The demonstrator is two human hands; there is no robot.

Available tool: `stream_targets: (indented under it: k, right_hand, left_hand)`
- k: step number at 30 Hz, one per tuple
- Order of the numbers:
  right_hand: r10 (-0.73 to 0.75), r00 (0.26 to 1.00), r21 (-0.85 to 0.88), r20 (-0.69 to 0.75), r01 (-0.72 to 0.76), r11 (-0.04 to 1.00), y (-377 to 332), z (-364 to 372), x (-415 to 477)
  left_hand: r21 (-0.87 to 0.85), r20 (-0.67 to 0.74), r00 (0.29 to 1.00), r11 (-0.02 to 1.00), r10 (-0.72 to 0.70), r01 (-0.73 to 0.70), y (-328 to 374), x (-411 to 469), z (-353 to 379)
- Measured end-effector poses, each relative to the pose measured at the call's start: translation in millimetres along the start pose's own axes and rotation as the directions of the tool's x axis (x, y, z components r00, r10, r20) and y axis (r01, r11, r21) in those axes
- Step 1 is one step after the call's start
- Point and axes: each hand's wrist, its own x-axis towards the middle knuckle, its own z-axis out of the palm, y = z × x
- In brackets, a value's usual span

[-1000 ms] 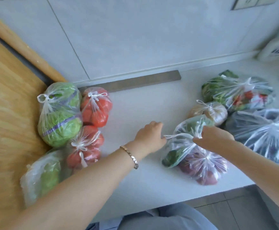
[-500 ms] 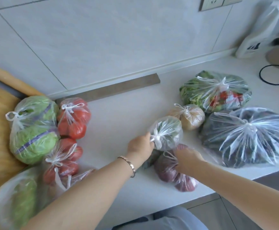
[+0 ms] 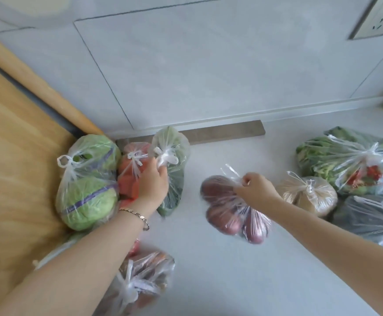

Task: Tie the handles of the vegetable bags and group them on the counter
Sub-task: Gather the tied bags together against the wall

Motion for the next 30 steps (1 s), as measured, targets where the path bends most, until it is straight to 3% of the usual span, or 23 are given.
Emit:
stream_targets:
  k: [6,10,14,16,18,21,23,25,27,30]
  right_hand:
    - [0.108,0.989,0.196,-0.1,-0.087,0.977,-57,30,88]
    - [0.183,0.981,0.228,-0.071,-0.163,0.96,-74,50,136]
    - [0.197,0.976,0.217,-0.095,-0.173,0.961,-79,68,160]
    - [0.203,0.972,0.261,-0.116,-0.167,0.951,-80,72,167]
    - [0.175,0.983,0.3,-0.057,-0.15,0.942,-81,74,168]
    - [0.095,0.985,0.34,0.146,-0.14,0.93,-67,60,157]
    - [0.027,0.985,0.152,0.168,-0.053,0.987,-46,40,141]
    - [0.057,0.993,-0.246,0.101,-0.031,0.969,-10,13,120]
    - [0.207,0.978,-0.585,0.01,-0.162,0.795,27,-13,98]
    - [0.353,0.934,-0.699,-0.063,-0.293,0.652,75,-37,67]
  left_hand:
    - [-0.112,0.071,0.997,0.993,-0.035,0.043,-4,46,18]
    - [-0.111,0.106,0.99,0.988,-0.099,0.11,-13,62,34]
    - [-0.036,0.17,0.959,0.971,-0.228,0.238,-22,69,42]
    - [0.025,0.191,0.954,0.973,-0.23,0.229,-25,70,43]
    - [0.042,0.196,0.962,0.982,-0.189,0.184,-32,72,44]
    - [0.062,0.184,0.971,0.988,-0.152,0.143,-36,68,46]
    - [0.145,0.134,0.991,0.989,-0.025,0.005,-38,61,48]
    - [0.307,0.117,0.974,0.926,0.194,-0.221,-44,49,54]
    - [0.473,0.184,0.942,0.815,0.28,-0.334,-54,36,63]
    - [0.554,0.325,0.922,0.747,0.212,-0.367,-53,14,66]
